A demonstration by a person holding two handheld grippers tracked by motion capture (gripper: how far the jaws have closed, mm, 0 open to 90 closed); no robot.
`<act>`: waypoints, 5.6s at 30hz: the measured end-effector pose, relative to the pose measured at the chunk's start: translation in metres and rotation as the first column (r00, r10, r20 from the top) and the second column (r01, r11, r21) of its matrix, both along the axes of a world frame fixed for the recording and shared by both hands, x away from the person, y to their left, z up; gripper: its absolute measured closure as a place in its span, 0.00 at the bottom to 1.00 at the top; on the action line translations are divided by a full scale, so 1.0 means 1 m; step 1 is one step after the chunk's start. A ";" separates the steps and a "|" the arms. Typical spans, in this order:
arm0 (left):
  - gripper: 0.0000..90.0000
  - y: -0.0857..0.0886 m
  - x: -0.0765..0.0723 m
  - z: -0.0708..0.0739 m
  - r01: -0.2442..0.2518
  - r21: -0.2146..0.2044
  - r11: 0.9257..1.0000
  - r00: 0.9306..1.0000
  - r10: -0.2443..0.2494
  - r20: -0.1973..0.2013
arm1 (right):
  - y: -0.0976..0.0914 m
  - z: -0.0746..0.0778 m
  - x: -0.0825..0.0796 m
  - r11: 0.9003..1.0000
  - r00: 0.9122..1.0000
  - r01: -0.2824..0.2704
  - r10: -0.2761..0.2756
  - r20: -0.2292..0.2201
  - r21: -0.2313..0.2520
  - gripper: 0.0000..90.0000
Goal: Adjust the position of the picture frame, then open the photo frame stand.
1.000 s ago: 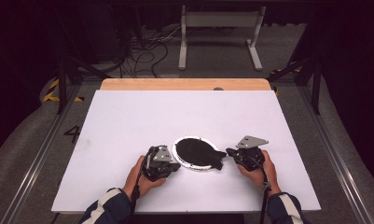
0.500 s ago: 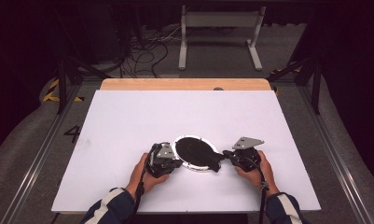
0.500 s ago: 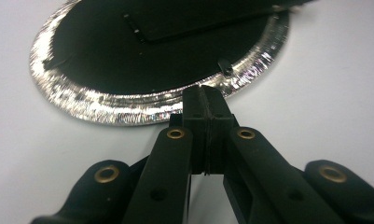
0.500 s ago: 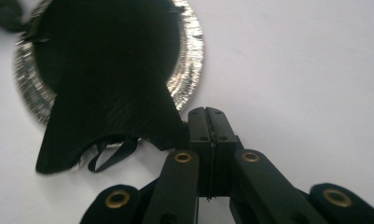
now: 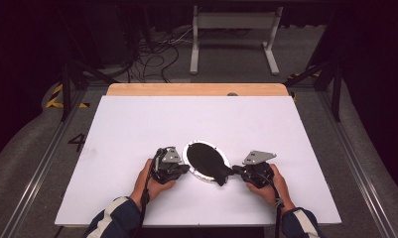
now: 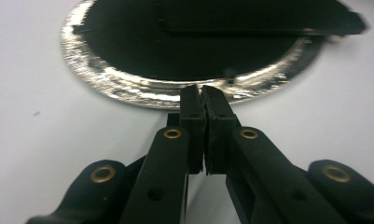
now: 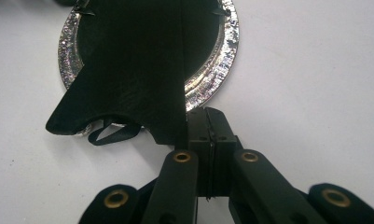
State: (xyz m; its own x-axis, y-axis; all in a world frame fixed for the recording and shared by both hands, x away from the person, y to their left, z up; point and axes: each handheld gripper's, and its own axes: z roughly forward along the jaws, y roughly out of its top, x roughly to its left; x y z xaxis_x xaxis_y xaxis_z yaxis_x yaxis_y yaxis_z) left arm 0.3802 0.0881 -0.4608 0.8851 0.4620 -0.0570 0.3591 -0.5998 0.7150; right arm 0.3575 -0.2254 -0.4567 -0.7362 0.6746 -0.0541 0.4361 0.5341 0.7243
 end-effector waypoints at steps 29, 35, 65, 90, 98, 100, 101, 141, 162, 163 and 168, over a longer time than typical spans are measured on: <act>0.99 -0.012 0.000 -0.001 -0.003 0.014 1.000 1.000 0.003 0.017 | 0.012 0.002 -0.013 1.000 0.999 0.019 -0.018 -0.047 0.013 1.00; 0.99 -0.009 0.007 -0.001 -0.037 0.007 0.999 0.999 0.036 0.013 | 0.017 0.002 -0.019 1.000 0.998 -0.011 0.013 -0.069 0.025 1.00; 0.98 0.008 0.005 0.007 -0.039 -0.029 0.999 0.998 0.040 0.047 | 0.036 0.001 -0.032 0.993 0.991 -0.118 0.119 -0.063 0.016 1.00; 0.39 0.134 -0.059 0.013 -0.164 -0.092 0.982 0.963 0.179 0.200 | 0.018 0.015 -0.031 0.993 0.994 -0.075 0.082 -0.069 0.090 0.84; 0.29 0.143 -0.072 0.007 -0.194 -0.073 0.978 0.963 0.204 0.178 | 0.022 0.013 -0.041 0.994 0.994 -0.077 0.082 -0.073 0.073 0.78; 0.28 0.144 -0.073 0.007 -0.201 -0.071 0.977 0.962 0.210 0.176 | 0.022 0.012 -0.043 0.995 0.994 -0.078 0.083 -0.073 0.066 0.78; 0.28 0.145 -0.072 0.007 -0.202 -0.068 0.977 0.961 0.211 0.179 | 0.023 0.012 -0.045 0.995 0.993 -0.082 0.087 -0.076 0.057 0.77; 0.18 0.134 -0.067 0.000 -0.229 -0.054 0.972 0.964 0.234 0.127 | 0.035 0.001 -0.023 0.945 0.936 -0.004 0.118 -0.330 0.327 0.66; 0.17 0.122 -0.066 -0.002 -0.214 -0.001 0.977 0.967 0.212 0.141 | 0.027 -0.008 -0.003 0.793 0.849 0.289 0.046 -0.526 0.536 0.62; 0.17 0.121 -0.066 -0.002 -0.216 -0.007 0.976 0.966 0.215 0.145 | 0.028 -0.009 -0.003 0.796 0.851 0.292 0.037 -0.523 0.531 0.62; 0.17 0.114 -0.063 0.000 -0.194 -0.010 0.981 0.970 0.194 0.148 | 0.025 -0.012 0.000 0.765 0.854 0.305 0.044 -0.518 0.568 0.64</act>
State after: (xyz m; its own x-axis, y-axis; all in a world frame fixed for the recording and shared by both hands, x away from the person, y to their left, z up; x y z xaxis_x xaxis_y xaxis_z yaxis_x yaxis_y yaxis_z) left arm 0.3169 0.2016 -0.4610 0.7771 0.6256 0.0695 0.3599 -0.5322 0.7663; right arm 0.3579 -0.2008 -0.4684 -0.4460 0.5182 0.7298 0.8405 -0.0377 0.5405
